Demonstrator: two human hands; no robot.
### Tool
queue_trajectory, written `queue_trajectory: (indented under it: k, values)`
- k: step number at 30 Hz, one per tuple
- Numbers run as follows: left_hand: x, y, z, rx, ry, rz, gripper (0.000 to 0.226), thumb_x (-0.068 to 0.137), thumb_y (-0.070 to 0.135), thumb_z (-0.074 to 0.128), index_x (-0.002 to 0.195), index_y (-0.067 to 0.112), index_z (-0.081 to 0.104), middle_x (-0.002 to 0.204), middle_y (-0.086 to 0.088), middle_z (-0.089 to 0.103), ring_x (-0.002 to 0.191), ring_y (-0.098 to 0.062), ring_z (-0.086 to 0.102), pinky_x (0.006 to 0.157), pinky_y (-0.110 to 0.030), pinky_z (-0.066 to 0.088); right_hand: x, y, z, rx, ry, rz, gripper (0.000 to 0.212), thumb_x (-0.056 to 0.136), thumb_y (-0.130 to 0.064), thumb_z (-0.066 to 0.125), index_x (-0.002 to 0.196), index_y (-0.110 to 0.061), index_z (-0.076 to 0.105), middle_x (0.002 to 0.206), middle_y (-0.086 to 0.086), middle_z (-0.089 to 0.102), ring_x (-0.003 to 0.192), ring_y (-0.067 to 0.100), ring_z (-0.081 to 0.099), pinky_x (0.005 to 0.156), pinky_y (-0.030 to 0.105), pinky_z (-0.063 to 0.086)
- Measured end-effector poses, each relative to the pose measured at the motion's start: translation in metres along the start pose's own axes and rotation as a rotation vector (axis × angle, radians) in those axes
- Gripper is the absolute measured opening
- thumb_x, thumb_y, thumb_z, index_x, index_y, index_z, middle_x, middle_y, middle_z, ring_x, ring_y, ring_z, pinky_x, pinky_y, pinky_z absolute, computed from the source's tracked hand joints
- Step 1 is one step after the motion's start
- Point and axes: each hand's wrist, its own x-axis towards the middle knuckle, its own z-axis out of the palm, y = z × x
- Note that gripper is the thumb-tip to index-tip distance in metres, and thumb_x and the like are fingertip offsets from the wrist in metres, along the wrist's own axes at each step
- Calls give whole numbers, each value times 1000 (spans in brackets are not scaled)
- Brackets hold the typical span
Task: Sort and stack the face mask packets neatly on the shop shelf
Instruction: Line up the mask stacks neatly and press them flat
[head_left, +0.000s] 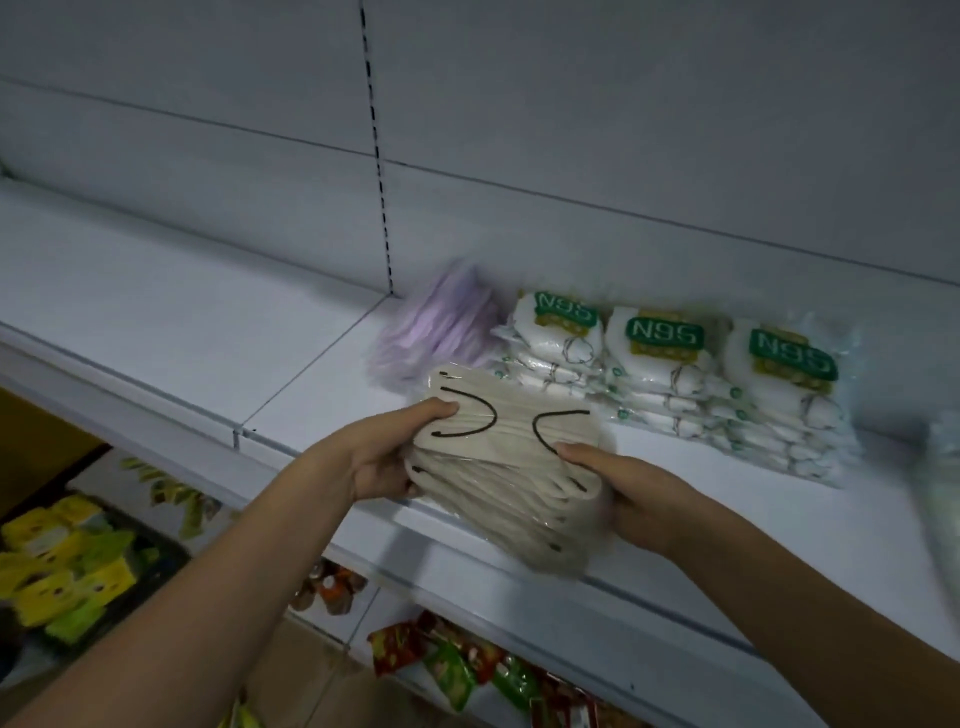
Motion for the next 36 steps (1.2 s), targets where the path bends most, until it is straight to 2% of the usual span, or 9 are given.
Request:
queue_trajectory:
  k: [7, 10, 13, 15, 17, 21, 26, 29, 36]
  values:
    - [9, 3, 37, -82, -137, 263, 38, 88, 26, 68, 120, 6, 68, 119, -17, 71, 107, -28, 69, 93, -38, 57, -34, -9, -25, -172, 36, -323, 44, 85, -25, 73, 124, -9, 62, 112, 7, 74, 107, 26, 69, 95, 38, 51]
    - [15, 3, 44, 45, -170, 406, 34, 88, 28, 72, 116, 7, 69, 118, -13, 72, 108, -20, 70, 89, -30, 57, -51, -28, -35, -396, 217, -501, 39, 84, -20, 76, 120, -11, 62, 98, -3, 76, 92, 7, 72, 80, 23, 53]
    - [23, 2, 35, 281, -223, 501, 66, 72, 35, 88, 127, 9, 63, 125, -7, 70, 121, -22, 64, 106, -36, 48, -59, -36, -52, -633, 365, -538, 79, 73, -33, 84, 140, -22, 44, 129, -8, 62, 100, -6, 64, 85, 18, 52]
    - [25, 0, 32, 516, -242, 501, 66, 72, 19, 87, 131, 22, 58, 120, 8, 72, 116, -12, 66, 97, -26, 52, -54, -23, -67, -838, 332, -488, 97, 71, -38, 86, 147, -41, 27, 147, -19, 31, 130, 2, 42, 104, 21, 36]
    - [26, -4, 34, 600, -302, 478, 71, 77, 1, 80, 135, 30, 50, 122, 17, 69, 115, -4, 64, 90, -17, 52, -42, -5, -76, -871, 240, -484, 100, 69, -36, 89, 143, -52, 24, 151, -22, 25, 140, 4, 30, 107, 19, 30]
    - [27, 0, 43, 616, -262, 523, 79, 77, 10, 84, 142, 30, 44, 129, 15, 66, 119, -6, 62, 92, -20, 52, -31, 1, -82, -695, 348, -419, 126, 69, -31, 89, 157, -28, 0, 143, -19, 29, 128, 1, 33, 103, 19, 31]
    - [31, -7, 47, 663, -218, 501, 96, 66, 21, 92, 145, 28, 38, 126, 14, 66, 116, -2, 63, 93, -21, 53, -38, 6, -88, -605, 223, -490, 93, 65, -9, 91, 139, -30, 38, 128, -19, 59, 121, 3, 57, 99, 17, 46]
    - [30, -12, 68, 651, -198, 540, 80, 67, 15, 89, 136, 25, 50, 113, 20, 71, 107, 0, 67, 81, -11, 52, -46, 9, -94, -623, 233, -565, 80, 67, 2, 86, 133, -19, 48, 120, -15, 65, 114, -4, 59, 92, 12, 48]
    - [28, 4, 192, 566, -427, 644, 49, 77, 4, 80, 117, 27, 62, 102, 15, 76, 94, -3, 72, 71, -15, 54, -143, -17, -168, -362, 371, -610, 62, 66, -20, 88, 120, -16, 60, 102, -11, 76, 97, 6, 70, 76, 18, 55]
